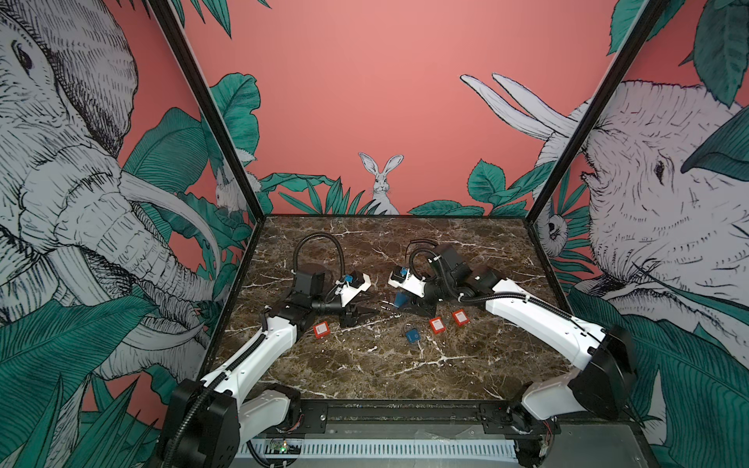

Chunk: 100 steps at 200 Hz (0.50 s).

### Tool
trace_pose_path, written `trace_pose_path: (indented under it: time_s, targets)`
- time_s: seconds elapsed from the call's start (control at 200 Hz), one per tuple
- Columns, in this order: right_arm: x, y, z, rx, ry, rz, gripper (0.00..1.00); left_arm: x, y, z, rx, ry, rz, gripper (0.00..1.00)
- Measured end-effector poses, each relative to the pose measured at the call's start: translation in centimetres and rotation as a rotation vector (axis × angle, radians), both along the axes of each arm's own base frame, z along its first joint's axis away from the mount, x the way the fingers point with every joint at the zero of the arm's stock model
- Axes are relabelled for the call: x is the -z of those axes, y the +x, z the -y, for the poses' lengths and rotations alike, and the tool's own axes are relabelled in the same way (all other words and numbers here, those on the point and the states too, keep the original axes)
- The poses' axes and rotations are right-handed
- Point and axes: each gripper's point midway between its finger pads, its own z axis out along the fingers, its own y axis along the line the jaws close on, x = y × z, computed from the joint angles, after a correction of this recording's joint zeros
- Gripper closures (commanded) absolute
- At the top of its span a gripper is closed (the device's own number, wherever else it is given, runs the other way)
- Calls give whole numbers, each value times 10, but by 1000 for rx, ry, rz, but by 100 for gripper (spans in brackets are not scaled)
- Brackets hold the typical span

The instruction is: Lock with the key

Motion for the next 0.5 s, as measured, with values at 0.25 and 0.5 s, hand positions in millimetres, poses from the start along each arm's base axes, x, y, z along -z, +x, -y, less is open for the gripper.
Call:
trace_pose_path:
  time_s: [0.25,0.5]
  targets:
    - [3,-9,-1,-22,13,-44,76,3,-8,4,62,0,34,57]
    - [-2,-16,0,-33,29,-59,77,3,-14,8,118,-10,24,64]
